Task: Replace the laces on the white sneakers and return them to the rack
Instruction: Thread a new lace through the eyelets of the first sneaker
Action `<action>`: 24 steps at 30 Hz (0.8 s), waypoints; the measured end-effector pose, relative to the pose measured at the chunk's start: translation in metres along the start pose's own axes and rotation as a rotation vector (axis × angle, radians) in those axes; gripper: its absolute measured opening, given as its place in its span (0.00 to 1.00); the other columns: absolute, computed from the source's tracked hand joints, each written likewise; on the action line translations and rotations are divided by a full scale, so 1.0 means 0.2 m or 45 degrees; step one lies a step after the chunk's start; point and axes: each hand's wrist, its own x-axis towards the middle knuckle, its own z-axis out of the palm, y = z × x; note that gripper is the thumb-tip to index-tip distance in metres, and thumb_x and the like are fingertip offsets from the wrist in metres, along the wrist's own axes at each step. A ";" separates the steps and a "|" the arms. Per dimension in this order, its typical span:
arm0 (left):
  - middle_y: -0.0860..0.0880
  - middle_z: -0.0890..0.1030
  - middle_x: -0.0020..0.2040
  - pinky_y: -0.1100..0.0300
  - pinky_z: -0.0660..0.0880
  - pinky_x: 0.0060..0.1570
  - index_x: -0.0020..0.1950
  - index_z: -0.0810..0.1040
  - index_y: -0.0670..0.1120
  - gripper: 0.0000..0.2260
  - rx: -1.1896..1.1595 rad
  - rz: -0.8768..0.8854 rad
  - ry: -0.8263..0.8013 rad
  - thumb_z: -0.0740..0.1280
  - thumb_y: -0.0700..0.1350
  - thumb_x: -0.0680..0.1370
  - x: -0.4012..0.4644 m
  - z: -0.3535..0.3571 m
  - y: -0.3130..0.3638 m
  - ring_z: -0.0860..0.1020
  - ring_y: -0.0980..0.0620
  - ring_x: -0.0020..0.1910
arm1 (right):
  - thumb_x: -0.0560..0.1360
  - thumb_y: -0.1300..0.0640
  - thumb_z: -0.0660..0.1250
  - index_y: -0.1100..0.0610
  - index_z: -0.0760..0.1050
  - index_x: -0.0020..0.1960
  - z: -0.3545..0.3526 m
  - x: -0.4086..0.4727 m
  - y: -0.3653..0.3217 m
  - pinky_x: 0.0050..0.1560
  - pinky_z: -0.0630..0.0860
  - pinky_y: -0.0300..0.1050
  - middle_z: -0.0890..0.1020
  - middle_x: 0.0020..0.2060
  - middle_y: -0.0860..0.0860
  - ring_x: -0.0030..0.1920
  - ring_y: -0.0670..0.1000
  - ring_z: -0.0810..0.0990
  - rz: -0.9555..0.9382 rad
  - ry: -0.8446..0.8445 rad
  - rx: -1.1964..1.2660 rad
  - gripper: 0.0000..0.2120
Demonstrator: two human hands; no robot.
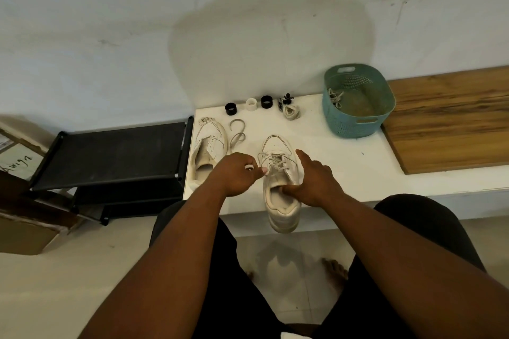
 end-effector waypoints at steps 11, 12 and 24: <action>0.50 0.75 0.29 0.56 0.71 0.38 0.31 0.78 0.45 0.13 -0.494 -0.303 0.276 0.76 0.44 0.74 -0.04 -0.11 -0.02 0.73 0.52 0.32 | 0.55 0.22 0.67 0.44 0.53 0.79 0.02 0.03 0.01 0.66 0.71 0.56 0.74 0.69 0.56 0.68 0.62 0.72 0.068 -0.072 -0.021 0.59; 0.50 0.78 0.32 0.54 0.74 0.41 0.32 0.80 0.45 0.11 -0.357 -0.323 0.190 0.77 0.44 0.73 -0.04 -0.11 -0.03 0.76 0.51 0.35 | 0.54 0.22 0.67 0.43 0.54 0.78 0.02 0.04 0.02 0.65 0.72 0.56 0.75 0.68 0.55 0.66 0.61 0.73 0.066 -0.079 -0.016 0.58; 0.49 0.76 0.72 0.70 0.60 0.66 0.72 0.77 0.49 0.20 -0.200 0.019 0.283 0.66 0.37 0.80 0.12 0.08 0.02 0.71 0.51 0.73 | 0.68 0.47 0.81 0.45 0.58 0.80 -0.12 0.07 -0.02 0.69 0.70 0.48 0.69 0.75 0.50 0.72 0.52 0.69 -0.126 -0.204 0.341 0.48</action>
